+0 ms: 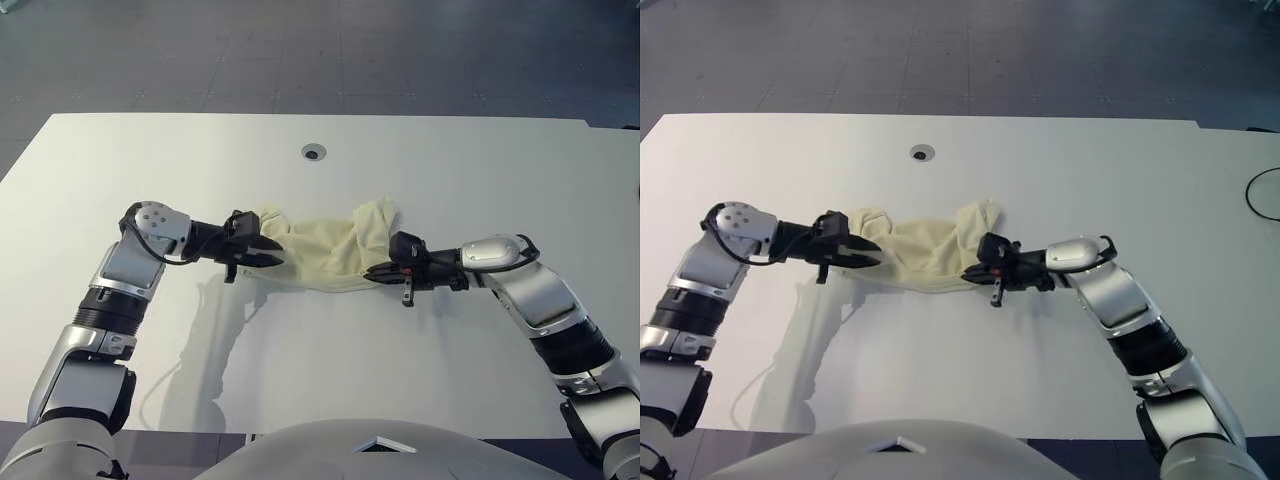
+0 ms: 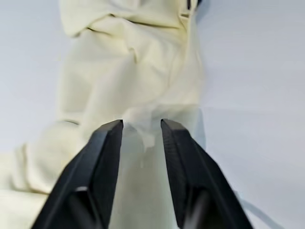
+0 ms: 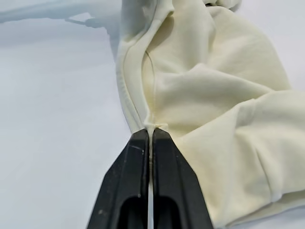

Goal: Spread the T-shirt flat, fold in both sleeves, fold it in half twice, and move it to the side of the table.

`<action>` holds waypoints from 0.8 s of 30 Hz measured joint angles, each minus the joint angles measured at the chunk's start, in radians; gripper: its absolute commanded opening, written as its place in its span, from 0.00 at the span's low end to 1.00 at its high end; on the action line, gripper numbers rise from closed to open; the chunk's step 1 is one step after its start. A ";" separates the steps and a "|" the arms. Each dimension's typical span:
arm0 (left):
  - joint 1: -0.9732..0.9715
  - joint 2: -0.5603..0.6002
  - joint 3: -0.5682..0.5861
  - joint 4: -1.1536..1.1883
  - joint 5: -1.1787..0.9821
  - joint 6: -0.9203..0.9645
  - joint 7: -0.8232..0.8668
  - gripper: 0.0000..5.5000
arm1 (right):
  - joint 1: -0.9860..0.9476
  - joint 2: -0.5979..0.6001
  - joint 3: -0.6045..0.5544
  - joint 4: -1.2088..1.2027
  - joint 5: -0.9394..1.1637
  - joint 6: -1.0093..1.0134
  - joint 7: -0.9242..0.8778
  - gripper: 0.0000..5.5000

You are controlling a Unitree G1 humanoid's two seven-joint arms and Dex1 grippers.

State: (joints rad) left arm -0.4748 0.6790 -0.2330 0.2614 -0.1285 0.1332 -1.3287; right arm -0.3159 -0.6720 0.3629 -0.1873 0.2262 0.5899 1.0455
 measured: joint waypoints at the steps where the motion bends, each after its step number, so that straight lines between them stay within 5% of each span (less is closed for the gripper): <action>1: -0.010 -0.001 0.002 0.004 -0.001 0.000 0.005 0.39 | 0.006 0.000 0.000 -0.003 0.000 0.000 0.000 0.00; 7: -0.032 -0.004 -0.017 0.069 0.028 -0.018 0.008 0.56 | 0.022 -0.002 0.000 -0.029 0.000 0.001 0.002 0.00; 24: -0.062 -0.015 -0.062 0.130 0.077 -0.041 -0.059 0.04 | 0.048 -0.010 0.001 -0.034 -0.009 -0.002 -0.005 0.00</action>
State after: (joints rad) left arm -0.5366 0.6641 -0.2946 0.3918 -0.0517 0.0918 -1.3873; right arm -0.2675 -0.6825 0.3636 -0.2209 0.2170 0.5880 1.0407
